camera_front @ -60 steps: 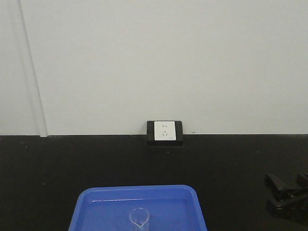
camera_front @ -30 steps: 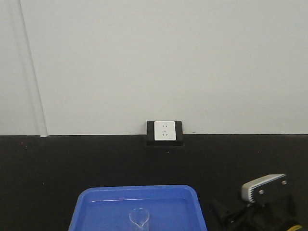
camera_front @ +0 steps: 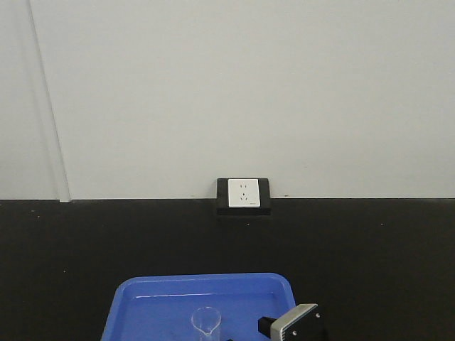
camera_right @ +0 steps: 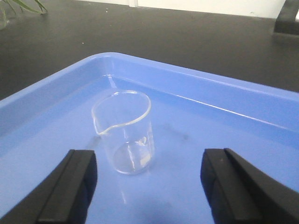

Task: Move beaker to silver tray on left bench
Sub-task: 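Close the right gripper around the glass beaker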

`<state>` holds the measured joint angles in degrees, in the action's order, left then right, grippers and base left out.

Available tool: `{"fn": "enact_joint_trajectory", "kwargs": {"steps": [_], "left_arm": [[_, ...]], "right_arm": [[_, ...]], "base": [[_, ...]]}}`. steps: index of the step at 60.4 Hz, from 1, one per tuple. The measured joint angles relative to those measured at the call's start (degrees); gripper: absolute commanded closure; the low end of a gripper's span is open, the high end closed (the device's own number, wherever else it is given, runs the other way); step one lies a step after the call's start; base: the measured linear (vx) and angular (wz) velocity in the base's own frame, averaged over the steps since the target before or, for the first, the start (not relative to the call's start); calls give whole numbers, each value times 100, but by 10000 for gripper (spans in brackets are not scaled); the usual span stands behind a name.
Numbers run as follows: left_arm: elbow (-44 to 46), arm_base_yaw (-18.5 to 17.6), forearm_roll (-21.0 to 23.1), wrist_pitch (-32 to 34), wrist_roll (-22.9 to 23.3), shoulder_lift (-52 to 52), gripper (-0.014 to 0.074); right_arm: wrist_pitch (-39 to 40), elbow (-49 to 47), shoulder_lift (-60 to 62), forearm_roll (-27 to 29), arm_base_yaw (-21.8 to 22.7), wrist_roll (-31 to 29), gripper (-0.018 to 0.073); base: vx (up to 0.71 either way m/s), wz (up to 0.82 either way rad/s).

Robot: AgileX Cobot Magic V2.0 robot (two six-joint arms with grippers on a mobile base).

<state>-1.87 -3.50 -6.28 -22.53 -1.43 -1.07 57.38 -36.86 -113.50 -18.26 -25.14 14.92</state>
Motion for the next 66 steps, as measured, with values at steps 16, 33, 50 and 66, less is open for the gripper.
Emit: {"fn": "enact_joint_trajectory", "kwargs": {"steps": [16, 33, 50, 66], "left_arm": [[0, 0, 0, 0, 0, 0, 595], [0, 0, 0, 0, 0, 0, 595], [0, 0, 0, 0, 0, 0, 595], [0, 0, 0, 0, 0, 0, 595]], "right_arm": [[98, -606, -557, -759, 0, 465, 28], [120, -1083, -977, -881, 0, 629, -22], [108, -1509, -1311, -1020, 0, 699, -68], [74, -2166, -1724, -1021, -243, 698, -52]], "base": [[0, 0], [0, 0], [0, 0], [0, 0]]}}
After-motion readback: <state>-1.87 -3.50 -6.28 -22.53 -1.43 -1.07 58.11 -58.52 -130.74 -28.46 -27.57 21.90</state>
